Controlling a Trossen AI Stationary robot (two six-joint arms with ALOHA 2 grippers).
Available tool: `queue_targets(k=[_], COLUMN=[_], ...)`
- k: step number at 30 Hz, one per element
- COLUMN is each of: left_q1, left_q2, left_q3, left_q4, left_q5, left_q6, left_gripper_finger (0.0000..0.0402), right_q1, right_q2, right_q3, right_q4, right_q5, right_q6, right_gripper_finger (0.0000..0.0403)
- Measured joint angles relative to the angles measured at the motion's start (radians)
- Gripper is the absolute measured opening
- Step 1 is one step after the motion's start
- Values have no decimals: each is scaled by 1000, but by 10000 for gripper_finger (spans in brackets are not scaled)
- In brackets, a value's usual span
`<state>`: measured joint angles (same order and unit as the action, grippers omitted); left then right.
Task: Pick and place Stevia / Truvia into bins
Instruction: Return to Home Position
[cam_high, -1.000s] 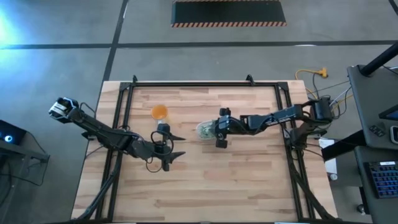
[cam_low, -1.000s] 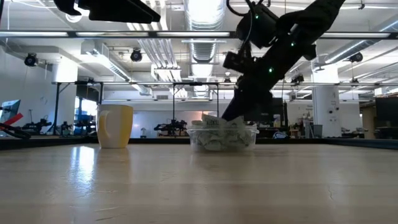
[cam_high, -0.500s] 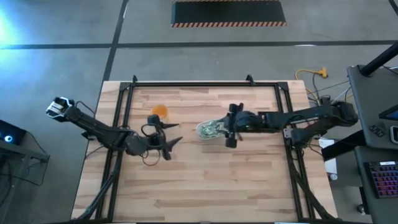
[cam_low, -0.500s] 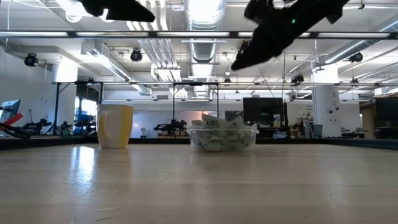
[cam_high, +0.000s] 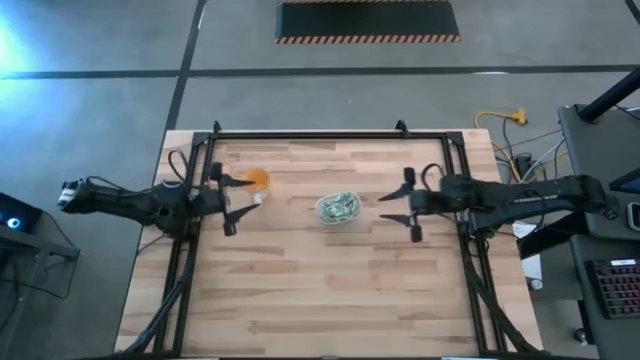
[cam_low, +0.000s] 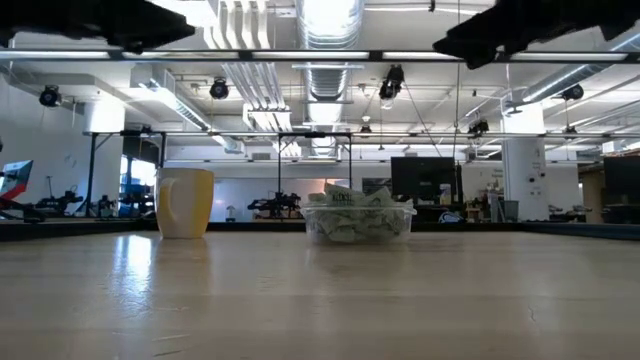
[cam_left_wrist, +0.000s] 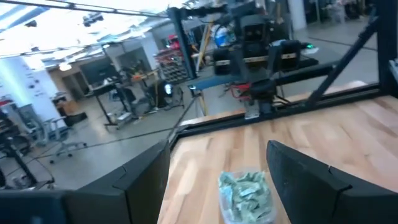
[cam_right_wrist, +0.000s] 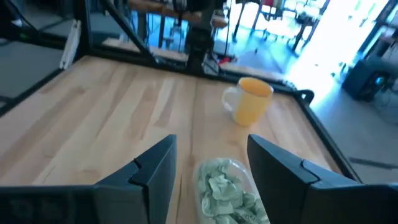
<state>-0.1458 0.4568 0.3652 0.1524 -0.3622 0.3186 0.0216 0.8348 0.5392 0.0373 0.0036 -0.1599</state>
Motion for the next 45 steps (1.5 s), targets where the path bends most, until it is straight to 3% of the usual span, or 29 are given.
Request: queue_targets(k=[13, 21, 32, 45], left_q1=[53, 53, 53, 53], left_q2=[-354, -428, -429, -429], left_q3=[-179, -243, -297, -357], left_q4=[7, -23, -56, -56], left_q5=[21, 5, -15, -21], left_q6=[-1, -22, -51, -96], left_gripper_finger=[250, 250, 250, 250], right_q1=[-3, -2, -2, -2], right_q2=[-500, -731, -833, -834], right_q3=[-295, -428, -505, -518], right_q4=[46, 45, -36, -57], right_q5=[-1, -1, -4, 23], right_q6=[14, 82, 164, 130], right_gripper_finger=[187, 187, 187, 187])
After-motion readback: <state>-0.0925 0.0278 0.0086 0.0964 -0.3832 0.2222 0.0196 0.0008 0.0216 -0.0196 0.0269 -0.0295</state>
